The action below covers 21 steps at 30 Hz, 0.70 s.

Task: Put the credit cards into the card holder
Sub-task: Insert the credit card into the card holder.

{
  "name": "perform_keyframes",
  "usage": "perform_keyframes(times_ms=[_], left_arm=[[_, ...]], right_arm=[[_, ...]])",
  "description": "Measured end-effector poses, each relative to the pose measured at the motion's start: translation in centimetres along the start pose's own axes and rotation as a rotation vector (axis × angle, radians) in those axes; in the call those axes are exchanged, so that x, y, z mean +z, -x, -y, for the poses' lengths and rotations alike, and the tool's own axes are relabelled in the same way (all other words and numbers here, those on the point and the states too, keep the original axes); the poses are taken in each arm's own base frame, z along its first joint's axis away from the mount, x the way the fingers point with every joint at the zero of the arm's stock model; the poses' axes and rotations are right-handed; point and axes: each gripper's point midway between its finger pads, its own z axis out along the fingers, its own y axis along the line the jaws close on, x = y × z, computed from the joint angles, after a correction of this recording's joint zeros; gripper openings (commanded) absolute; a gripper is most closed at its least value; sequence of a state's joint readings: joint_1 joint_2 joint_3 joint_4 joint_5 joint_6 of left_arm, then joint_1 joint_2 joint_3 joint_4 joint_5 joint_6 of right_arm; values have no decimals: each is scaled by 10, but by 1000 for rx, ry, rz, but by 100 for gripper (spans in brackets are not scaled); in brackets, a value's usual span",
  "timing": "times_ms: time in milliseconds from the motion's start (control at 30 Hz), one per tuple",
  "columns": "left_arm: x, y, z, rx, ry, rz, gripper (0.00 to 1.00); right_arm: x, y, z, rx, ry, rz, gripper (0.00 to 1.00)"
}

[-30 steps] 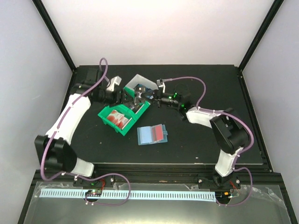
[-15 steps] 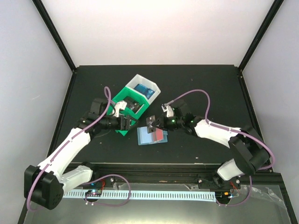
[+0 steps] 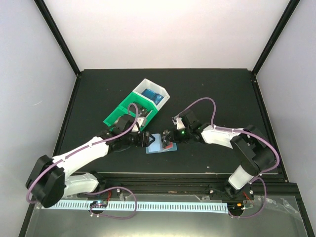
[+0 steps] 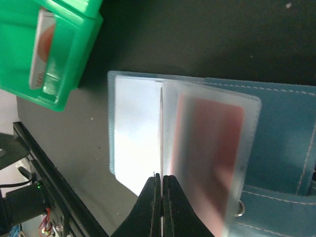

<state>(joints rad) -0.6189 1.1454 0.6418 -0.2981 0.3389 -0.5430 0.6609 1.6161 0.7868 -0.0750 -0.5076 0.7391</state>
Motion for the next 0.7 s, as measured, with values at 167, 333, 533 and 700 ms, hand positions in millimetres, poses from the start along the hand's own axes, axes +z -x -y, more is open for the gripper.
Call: perform_keyframes(times_ms=[167, 333, 533, 700], left_arm=[[24, -19, -26, -50, 119, -58, 51], [39, -33, -40, -64, 212, -86, 48], [48, -44, -61, -82, 332, -101, 44], [52, -52, -68, -91, 381, -115, 38]], right_arm=[[8, -7, 12, 17, -5, -10, 1], [10, -4, 7, 17, 29, 6, 1], [16, -5, 8, 42, 68, -9, 1], [20, -8, 12, 70, 83, -27, 1]])
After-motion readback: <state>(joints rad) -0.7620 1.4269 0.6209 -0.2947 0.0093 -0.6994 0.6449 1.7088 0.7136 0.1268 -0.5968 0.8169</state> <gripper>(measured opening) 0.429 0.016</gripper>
